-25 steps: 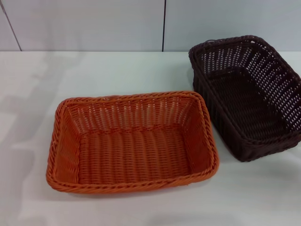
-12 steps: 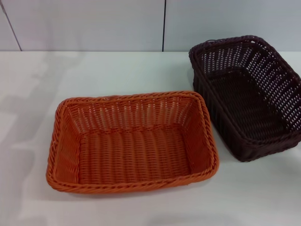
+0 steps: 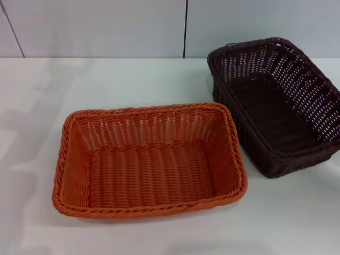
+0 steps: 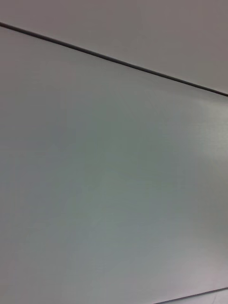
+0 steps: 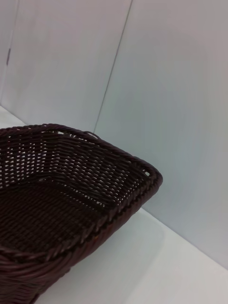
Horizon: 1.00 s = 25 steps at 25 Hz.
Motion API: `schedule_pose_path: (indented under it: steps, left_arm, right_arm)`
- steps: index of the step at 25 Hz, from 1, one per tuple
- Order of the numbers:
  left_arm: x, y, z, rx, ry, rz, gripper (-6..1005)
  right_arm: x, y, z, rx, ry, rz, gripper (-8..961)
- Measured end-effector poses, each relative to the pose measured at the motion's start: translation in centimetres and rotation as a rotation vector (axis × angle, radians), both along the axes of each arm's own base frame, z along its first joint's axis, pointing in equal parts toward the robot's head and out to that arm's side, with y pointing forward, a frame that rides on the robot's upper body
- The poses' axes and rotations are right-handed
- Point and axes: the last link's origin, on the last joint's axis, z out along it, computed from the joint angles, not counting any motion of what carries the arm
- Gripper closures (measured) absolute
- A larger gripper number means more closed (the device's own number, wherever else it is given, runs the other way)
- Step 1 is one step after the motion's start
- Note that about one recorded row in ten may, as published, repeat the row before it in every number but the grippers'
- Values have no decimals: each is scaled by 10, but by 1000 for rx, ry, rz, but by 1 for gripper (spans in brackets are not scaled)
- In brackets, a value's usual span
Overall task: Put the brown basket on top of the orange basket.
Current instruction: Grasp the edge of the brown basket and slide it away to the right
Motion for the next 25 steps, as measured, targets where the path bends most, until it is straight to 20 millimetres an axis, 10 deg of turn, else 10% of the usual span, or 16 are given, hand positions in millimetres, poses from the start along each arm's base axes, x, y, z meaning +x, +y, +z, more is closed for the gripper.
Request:
schedule_pose_path:
  steps: [25]
  left_arm:
    - [3,-5,2,17,-4,-20,165]
  right_arm:
    - [34,-6,15,128,-128,-115,253]
